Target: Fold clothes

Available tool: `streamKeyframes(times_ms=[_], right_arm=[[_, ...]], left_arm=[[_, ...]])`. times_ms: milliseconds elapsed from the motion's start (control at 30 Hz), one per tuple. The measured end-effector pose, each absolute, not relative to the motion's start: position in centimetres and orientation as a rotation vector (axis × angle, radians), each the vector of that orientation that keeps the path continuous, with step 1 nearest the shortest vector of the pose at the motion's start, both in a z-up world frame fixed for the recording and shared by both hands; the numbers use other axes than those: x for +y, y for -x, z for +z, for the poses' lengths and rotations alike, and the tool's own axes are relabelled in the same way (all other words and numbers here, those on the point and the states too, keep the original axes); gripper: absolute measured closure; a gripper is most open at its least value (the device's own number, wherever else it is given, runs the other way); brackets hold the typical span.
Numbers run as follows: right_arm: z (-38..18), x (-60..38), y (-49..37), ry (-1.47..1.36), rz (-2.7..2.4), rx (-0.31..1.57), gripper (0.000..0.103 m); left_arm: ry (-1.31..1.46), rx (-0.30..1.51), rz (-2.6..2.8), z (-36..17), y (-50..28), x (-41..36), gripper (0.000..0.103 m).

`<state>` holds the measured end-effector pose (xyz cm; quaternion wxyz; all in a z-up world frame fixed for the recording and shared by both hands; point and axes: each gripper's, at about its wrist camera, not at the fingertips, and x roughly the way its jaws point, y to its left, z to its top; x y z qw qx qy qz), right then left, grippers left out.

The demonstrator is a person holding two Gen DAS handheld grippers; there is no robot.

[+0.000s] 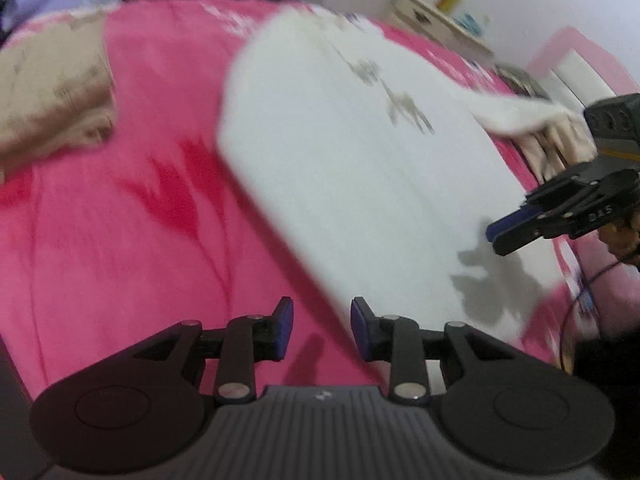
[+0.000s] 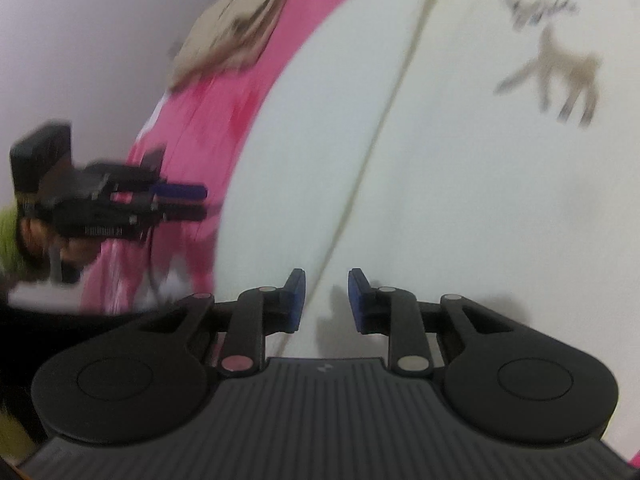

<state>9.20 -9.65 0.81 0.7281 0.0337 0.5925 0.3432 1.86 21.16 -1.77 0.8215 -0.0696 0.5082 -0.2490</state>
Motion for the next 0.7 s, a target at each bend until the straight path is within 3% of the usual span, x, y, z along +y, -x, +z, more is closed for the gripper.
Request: streamKeyframes(times_ms=[400, 700], right_arm=[[-1.1, -6.4, -24.6, -0.263, 0.579, 1.172, 0.080], [-4.3, -2.9, -31.6, -0.346, 0.525, 1.097, 0.079]], left_arm=[[0.223, 0.972, -0.464, -2.8, -7.0, 17.2, 0.068], [0.274, 0.973, -0.496, -4.1, -7.3, 16.4, 0.065]])
